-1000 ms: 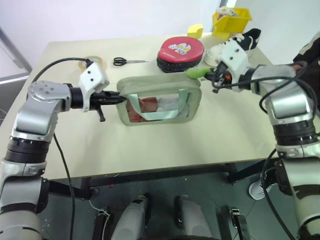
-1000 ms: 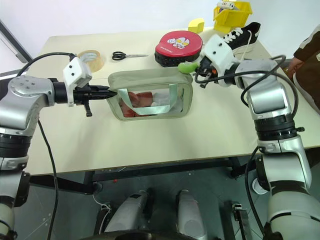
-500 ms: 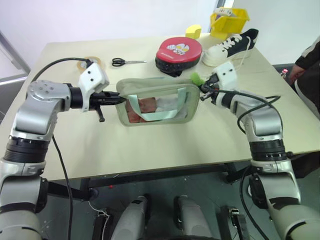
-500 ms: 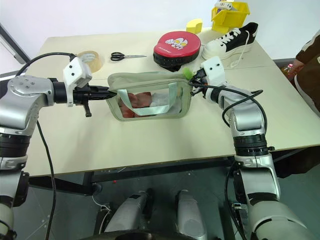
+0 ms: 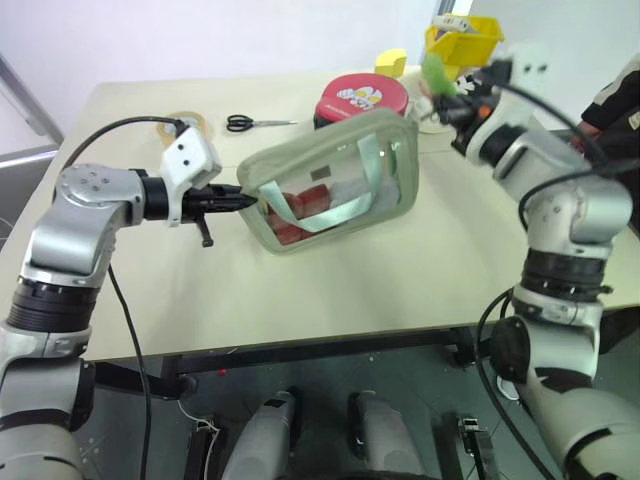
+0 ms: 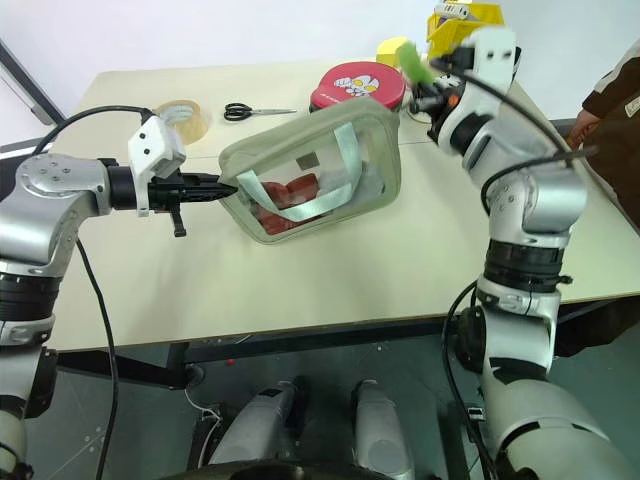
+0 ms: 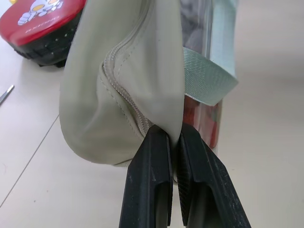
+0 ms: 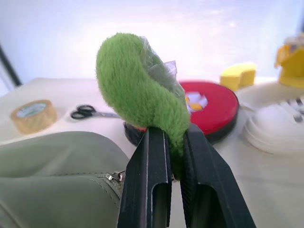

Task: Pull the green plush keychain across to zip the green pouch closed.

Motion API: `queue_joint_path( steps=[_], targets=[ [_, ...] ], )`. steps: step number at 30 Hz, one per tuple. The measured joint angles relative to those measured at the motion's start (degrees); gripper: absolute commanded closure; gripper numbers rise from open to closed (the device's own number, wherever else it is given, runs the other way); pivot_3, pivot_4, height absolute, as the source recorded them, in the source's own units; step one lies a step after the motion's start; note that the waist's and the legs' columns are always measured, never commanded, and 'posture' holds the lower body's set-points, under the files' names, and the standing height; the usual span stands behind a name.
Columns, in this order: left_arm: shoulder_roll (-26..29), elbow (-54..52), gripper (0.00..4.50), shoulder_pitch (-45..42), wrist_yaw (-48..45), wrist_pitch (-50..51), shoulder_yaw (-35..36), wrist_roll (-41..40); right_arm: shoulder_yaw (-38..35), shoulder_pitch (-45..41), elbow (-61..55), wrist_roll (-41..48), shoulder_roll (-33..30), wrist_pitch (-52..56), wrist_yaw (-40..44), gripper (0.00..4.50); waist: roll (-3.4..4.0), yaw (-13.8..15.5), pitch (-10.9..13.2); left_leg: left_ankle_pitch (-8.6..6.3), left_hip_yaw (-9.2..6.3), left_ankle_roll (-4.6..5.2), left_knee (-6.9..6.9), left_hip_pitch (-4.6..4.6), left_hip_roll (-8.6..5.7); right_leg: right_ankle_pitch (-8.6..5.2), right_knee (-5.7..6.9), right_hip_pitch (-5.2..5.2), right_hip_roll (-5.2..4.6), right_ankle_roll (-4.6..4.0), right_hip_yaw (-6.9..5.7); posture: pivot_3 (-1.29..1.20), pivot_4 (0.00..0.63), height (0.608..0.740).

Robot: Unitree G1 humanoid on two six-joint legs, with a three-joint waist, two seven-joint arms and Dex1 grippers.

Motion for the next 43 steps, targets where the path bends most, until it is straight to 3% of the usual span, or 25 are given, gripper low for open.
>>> queue_joint_path(
  steps=[9,16,20,21,22,25,28,29,32,37,43],
  targets=[
    [0.0,0.2,4.5,0.0,-0.1,0.0,-0.2,0.1,-4.1,8.4,2.2,1.8,13.5,-1.2,-11.4,4.45,0.11,-0.7,0.0,0.08,0.03,0.09,-0.07,0.09,0.06,0.02,0.05,-0.01,0.1,-0.01,0.05,0.0,0.15,0.74],
    [0.3,0.4,4.5,0.1,0.0,0.0,-0.1,0.5,-9.0,9.7,-0.9,8.7,21.2,5.3,-17.1,4.45,0.15,-0.8,-0.1,0.07,0.02,0.08,-0.08,0.13,0.06,0.02,0.05,0.01,0.1,-0.01,0.05,0.0,0.15,0.74],
    [0.3,0.4,4.5,0.1,0.2,0.0,0.0,0.8,-9.0,9.0,-1.0,10.0,20.1,6.7,-17.1,4.45,0.16,-0.7,-0.1,0.01,0.02,-0.01,-0.08,0.13,0.06,0.01,0.04,0.01,0.1,-0.02,0.03,0.0,0.15,0.74],
    [0.3,0.5,4.5,0.1,0.4,0.0,0.0,0.9,-8.2,8.5,-0.4,9.9,18.7,6.5,-16.4,3.66,0.16,-0.7,-0.1,0.0,0.03,-0.02,-0.08,0.12,0.06,0.01,0.04,0.01,0.1,-0.02,0.02,0.0,0.15,0.74],
    [0.3,0.7,4.5,0.1,0.4,-0.1,0.0,0.9,-7.7,8.1,-0.1,9.7,17.5,6.4,-15.8,3.36,0.17,-0.7,-0.1,0.01,0.03,-0.01,-0.08,0.12,0.05,0.01,0.04,0.01,0.09,-0.02,0.0,0.0,0.15,0.74],
    [0.1,1.5,3.45,-0.1,1.0,-0.2,0.1,1.0,-4.8,6.9,2.0,8.5,10.9,5.3,-12.1,1.83,0.19,-0.6,-0.1,0.01,0.04,-0.01,-0.07,0.1,0.05,0.01,0.02,0.01,0.08,-0.03,-0.01,0.0,0.15,0.74],
    [0.1,3.3,1.93,-0.3,1.2,-0.2,0.4,0.9,-0.4,4.8,4.2,5.8,-2.6,4.1,-3.8,0.28,0.25,-0.2,0.0,0.06,0.07,0.11,-0.05,0.0,0.01,-0.03,-0.05,-0.04,0.04,-0.07,-0.04,0.0,0.15,0.74],
    [0.2,3.9,1.48,-0.4,1.2,-0.1,0.7,0.9,0.3,4.0,4.1,5.3,-5.4,3.6,-1.8,0.0,0.24,-0.2,0.0,0.06,0.07,0.13,-0.05,0.01,0.02,-0.02,-0.07,-0.02,0.04,-0.06,-0.04,0.0,0.15,0.74],
    [0.9,5.4,0.07,-1.7,-0.2,0.1,1.2,0.3,5.7,3.3,3.4,4.4,-16.9,2.7,9.3,0.0,0.21,-0.3,0.0,0.03,0.06,0.18,-0.02,-0.01,0.06,-0.03,-0.13,0.03,0.03,-0.07,-0.07,0.0,0.15,0.74],
    [4.5,11.0,0.07,-6.2,-2.6,-0.4,3.7,-0.5,12.4,3.4,1.3,4.0,-31.7,-2.9,30.5,0.0,0.25,-0.7,0.0,-0.02,0.12,0.23,0.01,-0.02,0.07,-0.11,-0.19,0.05,0.0,-0.17,-0.09,0.0,0.15,0.74],
    [5.0,13.7,0.07,-7.9,-3.8,-0.1,5.1,-0.8,14.2,-0.8,-5.2,8.6,-36.3,-3.6,46.0,0.0,0.23,-0.5,0.0,-0.11,0.09,0.12,0.03,-0.07,0.07,-0.12,-0.25,0.06,-0.05,-0.18,-0.04,0.0,0.15,0.74]
  ],
)
